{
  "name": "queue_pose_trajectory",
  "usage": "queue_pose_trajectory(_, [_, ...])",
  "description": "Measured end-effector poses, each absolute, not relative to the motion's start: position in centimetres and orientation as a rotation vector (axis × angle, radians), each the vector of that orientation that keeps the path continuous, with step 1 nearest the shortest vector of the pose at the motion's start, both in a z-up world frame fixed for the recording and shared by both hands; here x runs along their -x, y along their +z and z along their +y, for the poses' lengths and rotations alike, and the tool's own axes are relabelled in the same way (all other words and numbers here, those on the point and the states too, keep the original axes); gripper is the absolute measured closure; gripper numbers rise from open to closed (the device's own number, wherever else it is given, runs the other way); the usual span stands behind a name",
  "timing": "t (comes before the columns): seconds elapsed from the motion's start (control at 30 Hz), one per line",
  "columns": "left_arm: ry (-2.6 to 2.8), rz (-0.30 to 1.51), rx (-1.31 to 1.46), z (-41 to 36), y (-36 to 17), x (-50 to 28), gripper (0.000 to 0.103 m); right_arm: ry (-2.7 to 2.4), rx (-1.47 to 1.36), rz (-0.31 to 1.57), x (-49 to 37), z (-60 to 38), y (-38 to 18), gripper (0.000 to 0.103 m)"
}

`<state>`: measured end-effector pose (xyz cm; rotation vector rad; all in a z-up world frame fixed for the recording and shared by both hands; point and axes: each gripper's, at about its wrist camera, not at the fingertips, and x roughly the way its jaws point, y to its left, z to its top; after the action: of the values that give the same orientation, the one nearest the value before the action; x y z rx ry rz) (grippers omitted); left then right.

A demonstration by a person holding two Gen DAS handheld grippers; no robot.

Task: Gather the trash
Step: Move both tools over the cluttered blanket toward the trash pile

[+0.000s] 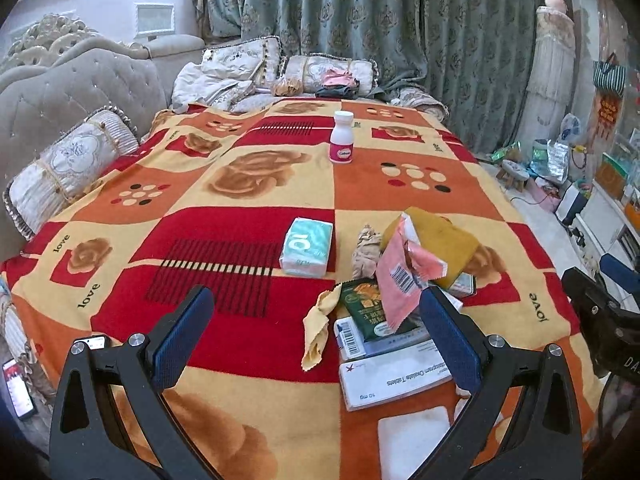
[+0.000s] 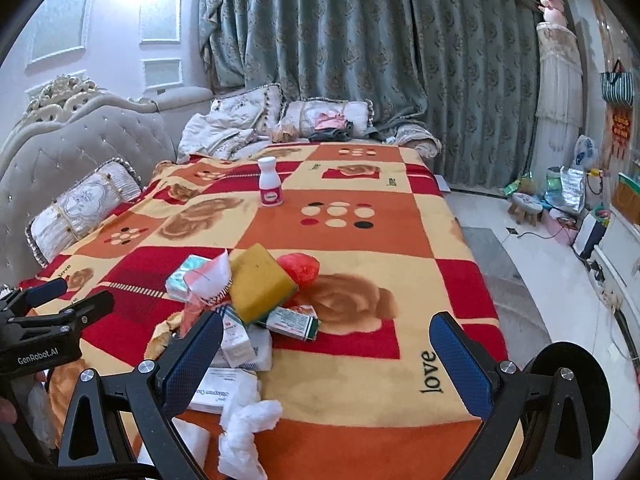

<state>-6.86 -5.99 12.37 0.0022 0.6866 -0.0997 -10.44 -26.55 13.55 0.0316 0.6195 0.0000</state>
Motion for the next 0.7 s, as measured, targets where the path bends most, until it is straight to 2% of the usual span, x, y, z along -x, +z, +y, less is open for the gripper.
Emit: queue_pose_trajectory(0.7, [-0.1, 0.672, 0.016, -6.09, 12.92, 6.99, 0.001, 0.012, -0.029, 0.599, 10.37, -25.86, 14.07, 0.0])
